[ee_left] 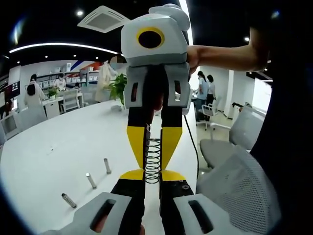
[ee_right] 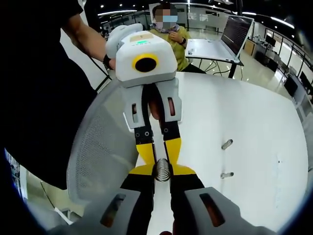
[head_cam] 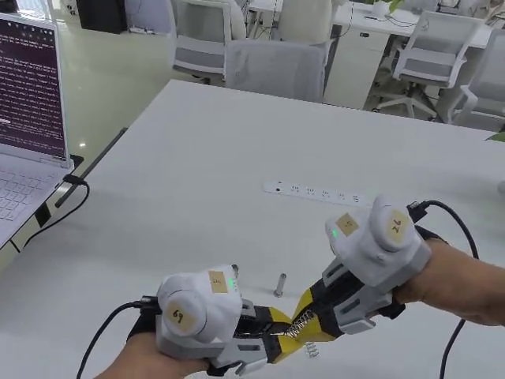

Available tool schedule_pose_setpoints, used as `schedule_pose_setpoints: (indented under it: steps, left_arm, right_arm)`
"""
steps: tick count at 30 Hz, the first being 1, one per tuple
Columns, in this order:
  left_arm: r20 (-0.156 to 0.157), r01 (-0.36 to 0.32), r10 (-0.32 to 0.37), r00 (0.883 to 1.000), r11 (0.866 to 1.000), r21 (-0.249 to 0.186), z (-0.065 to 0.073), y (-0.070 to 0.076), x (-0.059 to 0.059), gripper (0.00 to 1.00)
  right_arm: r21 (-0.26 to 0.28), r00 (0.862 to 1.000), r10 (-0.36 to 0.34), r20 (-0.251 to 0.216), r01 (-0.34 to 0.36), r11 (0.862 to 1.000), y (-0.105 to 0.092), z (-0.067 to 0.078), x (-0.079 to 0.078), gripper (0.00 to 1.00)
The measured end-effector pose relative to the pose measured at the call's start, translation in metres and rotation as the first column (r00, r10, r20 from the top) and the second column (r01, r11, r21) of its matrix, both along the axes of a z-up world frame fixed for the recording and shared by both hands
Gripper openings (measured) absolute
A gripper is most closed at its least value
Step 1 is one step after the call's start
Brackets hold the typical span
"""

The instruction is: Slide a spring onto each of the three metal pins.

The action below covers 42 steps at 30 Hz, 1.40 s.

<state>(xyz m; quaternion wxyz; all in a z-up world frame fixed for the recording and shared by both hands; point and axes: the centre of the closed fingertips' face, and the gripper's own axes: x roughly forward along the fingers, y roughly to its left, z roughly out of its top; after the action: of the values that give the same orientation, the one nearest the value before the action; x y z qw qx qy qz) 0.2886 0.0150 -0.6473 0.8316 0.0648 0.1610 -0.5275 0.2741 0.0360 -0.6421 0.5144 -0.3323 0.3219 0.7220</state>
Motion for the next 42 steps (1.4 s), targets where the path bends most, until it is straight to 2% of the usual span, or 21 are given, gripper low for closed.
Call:
schedule_pose_setpoints:
  steps: [9, 11, 17, 23, 30, 39, 42]
  left_arm:
    - [-0.02, -0.006, 0.006, 1.0, 1.0, 0.01, -0.009, -0.001, -0.002, 0.03]
    - [-0.028, -0.019, 0.019, 0.999, 1.0, 0.012, -0.011, 0.001, -0.001, 0.06]
    - [-0.043, -0.032, 0.033, 0.999, 0.999, 0.024, -0.017, 0.009, -0.002, 0.09]
    - [-0.061, -0.08, 0.082, 0.995, 0.996, 0.04, -0.023, 0.025, -0.002, 0.13]
    - [-0.07, -0.121, 0.124, 0.99, 0.991, 0.053, -0.026, 0.044, 0.0, 0.16]
    - [-0.095, -0.188, 0.194, 0.976, 0.98, 0.068, -0.034, 0.072, -0.001, 0.19]
    - [-0.104, -0.225, 0.231, 0.967, 0.972, 0.072, -0.037, 0.084, -0.001, 0.21]
  right_arm:
    - [-0.029, 1.0, 0.007, 0.012, -0.007, 1.0, -0.002, -0.01, -0.002, 0.08]
    - [-0.047, 1.0, 0.011, 0.026, -0.01, 0.999, -0.004, -0.015, -0.001, 0.08]
    - [-0.058, 1.0, -0.006, 0.028, 0.008, 0.998, -0.007, -0.021, 0.002, 0.08]
    - [-0.079, 0.999, -0.017, 0.041, 0.02, 0.997, -0.011, -0.029, 0.007, 0.08]
    - [-0.081, 0.999, -0.044, 0.022, 0.045, 0.996, -0.011, -0.044, 0.008, 0.08]
    - [-0.089, 0.998, -0.063, 0.011, 0.063, 0.994, -0.013, -0.054, 0.007, 0.08]
    - [-0.101, 0.993, -0.112, 0.028, 0.114, 0.988, -0.017, -0.059, 0.016, 0.08]
